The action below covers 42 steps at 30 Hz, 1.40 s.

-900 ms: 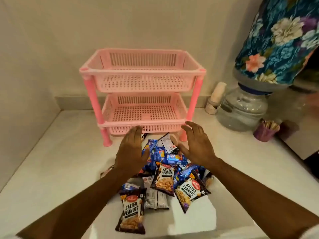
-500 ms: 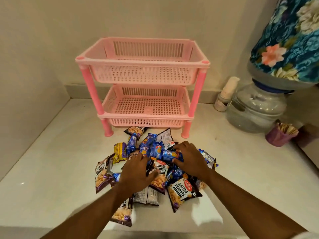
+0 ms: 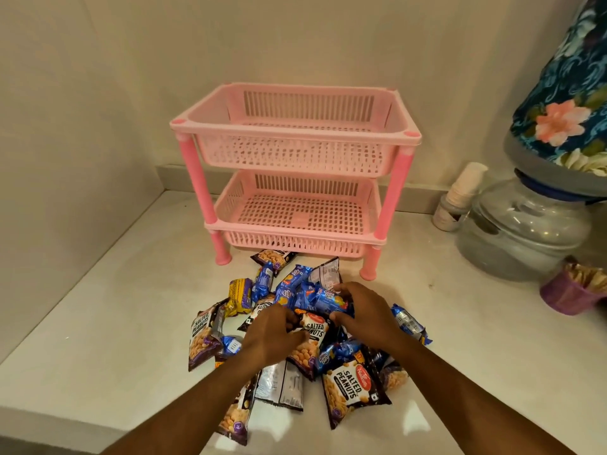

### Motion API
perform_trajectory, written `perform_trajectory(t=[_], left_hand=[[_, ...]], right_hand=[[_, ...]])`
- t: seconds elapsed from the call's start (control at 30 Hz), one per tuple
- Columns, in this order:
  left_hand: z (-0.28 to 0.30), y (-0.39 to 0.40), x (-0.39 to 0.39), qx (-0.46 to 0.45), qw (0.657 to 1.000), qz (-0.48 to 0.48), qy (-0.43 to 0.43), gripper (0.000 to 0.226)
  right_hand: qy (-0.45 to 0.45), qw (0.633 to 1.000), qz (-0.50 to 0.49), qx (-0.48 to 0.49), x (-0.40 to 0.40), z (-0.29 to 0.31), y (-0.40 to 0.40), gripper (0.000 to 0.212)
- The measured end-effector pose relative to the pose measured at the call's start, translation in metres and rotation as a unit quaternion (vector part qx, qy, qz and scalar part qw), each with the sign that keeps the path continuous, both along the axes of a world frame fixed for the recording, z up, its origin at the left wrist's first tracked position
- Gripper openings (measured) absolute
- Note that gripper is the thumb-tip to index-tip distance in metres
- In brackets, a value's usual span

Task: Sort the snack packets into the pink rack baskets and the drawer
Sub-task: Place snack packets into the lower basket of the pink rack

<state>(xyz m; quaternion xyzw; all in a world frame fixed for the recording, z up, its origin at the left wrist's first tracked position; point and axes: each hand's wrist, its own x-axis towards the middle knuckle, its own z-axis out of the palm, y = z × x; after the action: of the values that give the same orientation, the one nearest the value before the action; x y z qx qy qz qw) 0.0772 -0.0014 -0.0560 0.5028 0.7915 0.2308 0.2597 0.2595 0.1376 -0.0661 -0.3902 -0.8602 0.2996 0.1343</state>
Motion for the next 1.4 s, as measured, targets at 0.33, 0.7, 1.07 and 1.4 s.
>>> perform_trajectory(t=[0.33, 0.7, 1.07, 1.4], left_hand=[[0.042, 0.021, -0.049, 0.129, 0.979, 0.041, -0.15, 0.021], [0.114, 0.1, -0.165, 0.202, 0.958, 0.115, -0.169, 0.051], [0.087, 0.184, -0.241, 0.048, 0.993, 0.07, -0.086, 0.037], [0.055, 0.204, -0.254, -0.15, 0.965, -0.071, 0.202, 0.053]], right_hand=[[0.201, 0.963, -0.087, -0.158, -0.047, 0.037, 0.013, 0.028], [0.188, 0.967, -0.112, -0.129, -0.166, 0.096, 0.062, 0.026], [0.055, 0.959, -0.213, -0.181, -0.259, 0.07, 0.143, 0.048], [-0.156, 0.98, -0.089, -0.083, -0.291, 0.027, 0.161, 0.057]])
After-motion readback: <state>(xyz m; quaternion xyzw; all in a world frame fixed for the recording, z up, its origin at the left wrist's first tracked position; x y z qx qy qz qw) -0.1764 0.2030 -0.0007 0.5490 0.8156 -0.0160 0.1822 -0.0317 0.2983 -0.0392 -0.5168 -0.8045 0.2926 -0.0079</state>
